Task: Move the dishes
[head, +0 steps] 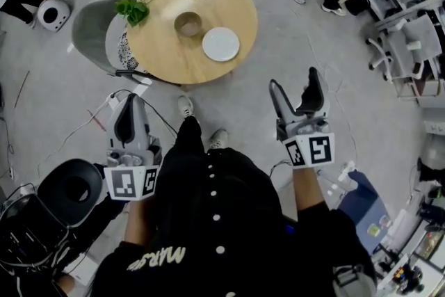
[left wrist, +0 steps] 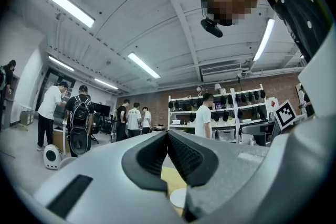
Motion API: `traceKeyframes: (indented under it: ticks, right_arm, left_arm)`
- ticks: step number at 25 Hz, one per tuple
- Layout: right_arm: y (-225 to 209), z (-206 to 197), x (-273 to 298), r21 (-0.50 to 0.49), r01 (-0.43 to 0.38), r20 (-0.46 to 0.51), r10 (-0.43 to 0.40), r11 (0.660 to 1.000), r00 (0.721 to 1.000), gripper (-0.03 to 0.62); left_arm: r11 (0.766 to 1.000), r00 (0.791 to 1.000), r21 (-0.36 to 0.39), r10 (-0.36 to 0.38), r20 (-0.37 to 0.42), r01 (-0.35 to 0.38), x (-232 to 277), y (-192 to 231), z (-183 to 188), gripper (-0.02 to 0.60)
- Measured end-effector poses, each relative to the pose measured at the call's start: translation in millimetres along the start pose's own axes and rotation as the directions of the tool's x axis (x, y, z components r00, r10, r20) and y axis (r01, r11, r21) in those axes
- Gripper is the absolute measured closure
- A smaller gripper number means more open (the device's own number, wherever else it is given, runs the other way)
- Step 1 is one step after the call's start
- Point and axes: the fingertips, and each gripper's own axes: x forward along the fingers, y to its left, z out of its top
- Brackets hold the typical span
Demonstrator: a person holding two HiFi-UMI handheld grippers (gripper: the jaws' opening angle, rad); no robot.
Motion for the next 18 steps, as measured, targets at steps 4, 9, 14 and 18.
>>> traceKeyframes:
  ticks: [4,9,14,18]
  right_arm:
    - [-0.7,-0.8,35.1,-0.01,0.001,0.0,-0.001,1.0,1.0,0.183]
    - [-0.2,2.9,86.5,-0.021,0.006,0.008,-0.006,1.0,1.0,0.183]
    - [2.5,13.1,137.8,-0.037,0.009,0.025,-0.009,0.999,1.0,0.184]
    - [5.5,19.9,171.8,-0.04,0.01,0.032,-0.009,0.999,0.999,0.186]
  left_arm:
    - [1.0,1.0,-0.006,-0.007,0.009,0.007,30.2,21.8,-4.1,0.578]
    - [1.0,0.999,-0.008,-0.022,0.027,0.023,72.6,53.0,-2.5,0.578]
    - [1.0,0.999,-0.009,-0.022,0.049,0.023,109.7,89.4,2.9,0.578]
    - [1.0,0.998,-0.012,-0.025,0.064,0.025,134.7,113.0,7.9,0.578]
